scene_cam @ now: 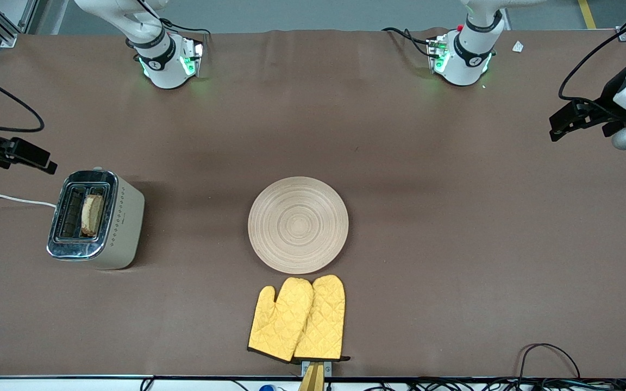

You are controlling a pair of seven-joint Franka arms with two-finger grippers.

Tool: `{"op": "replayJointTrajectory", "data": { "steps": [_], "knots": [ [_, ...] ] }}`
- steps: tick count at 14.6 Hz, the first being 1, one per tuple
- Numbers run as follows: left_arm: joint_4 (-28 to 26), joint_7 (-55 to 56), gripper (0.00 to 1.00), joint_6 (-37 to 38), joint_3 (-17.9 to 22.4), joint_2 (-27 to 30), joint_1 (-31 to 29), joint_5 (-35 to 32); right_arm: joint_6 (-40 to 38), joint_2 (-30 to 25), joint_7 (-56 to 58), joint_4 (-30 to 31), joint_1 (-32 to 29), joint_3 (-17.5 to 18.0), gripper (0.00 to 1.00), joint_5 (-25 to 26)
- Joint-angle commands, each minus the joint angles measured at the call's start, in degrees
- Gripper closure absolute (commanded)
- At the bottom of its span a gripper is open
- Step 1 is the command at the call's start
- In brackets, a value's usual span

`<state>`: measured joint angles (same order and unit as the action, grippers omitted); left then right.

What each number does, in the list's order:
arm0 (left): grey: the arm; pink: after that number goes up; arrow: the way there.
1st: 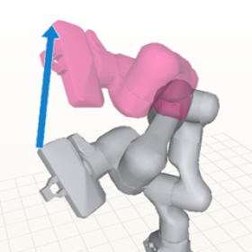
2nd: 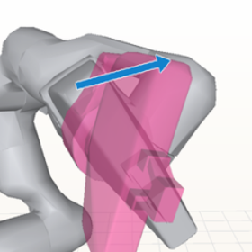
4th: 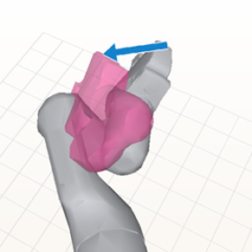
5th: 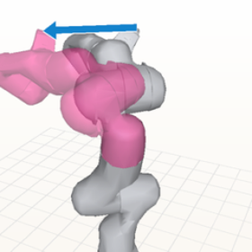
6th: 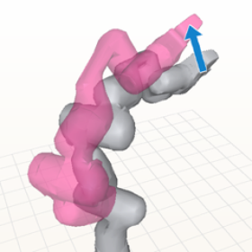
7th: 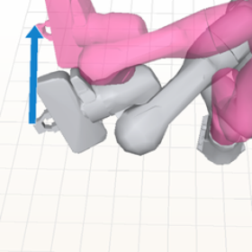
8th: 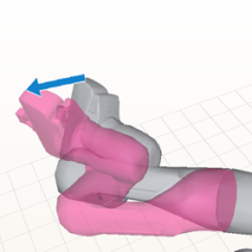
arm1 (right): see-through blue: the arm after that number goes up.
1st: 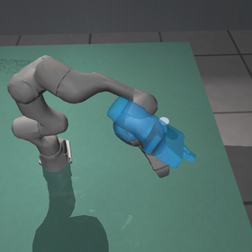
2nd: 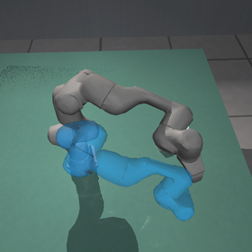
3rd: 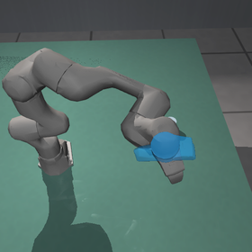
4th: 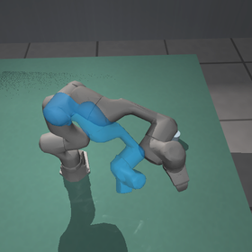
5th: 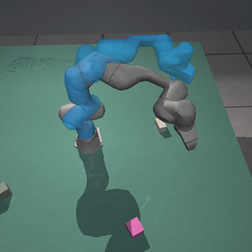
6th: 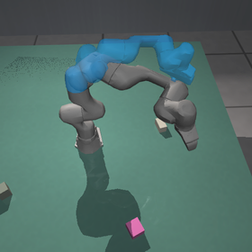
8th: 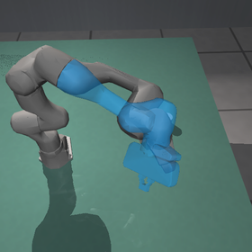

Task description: Move plate and put bread in toaster

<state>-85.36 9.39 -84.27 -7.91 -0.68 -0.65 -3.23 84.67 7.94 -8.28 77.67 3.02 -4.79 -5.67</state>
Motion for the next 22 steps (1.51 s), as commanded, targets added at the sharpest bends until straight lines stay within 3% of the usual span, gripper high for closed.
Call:
{"op": "replayJointTrajectory", "data": {
  "steps": [1,3,7,10,22],
  "knots": [
    [0.02,-0.16,0.0,0.34,0.09,0.76,-0.4,0.24,0.5,-4.06,1.16,4.85,-1.26,0.57,0.0,-1.98],
    [0.1,-0.07,0.0,0.25,0.0,0.76,-0.23,0.24,1.55,-7.67,1.07,8.45,-0.83,0.92,0.0,1.08],
    [0.1,-0.77,0.0,0.34,-0.52,0.76,0.04,0.68,3.21,-8.03,4.66,8.81,-1.87,0.84,0.0,2.85],
    [0.1,-0.95,0.0,0.42,-0.79,0.76,0.3,0.85,4.45,-7.86,7.13,8.9,-7.4,6.18,0.0,4.0],
    [0.89,-0.86,0.0,1.39,-0.61,0.5,0.21,0.33,1.81,-7.86,7.75,8.46,-7.42,6.55,0.0,6.11]
  ]
}}
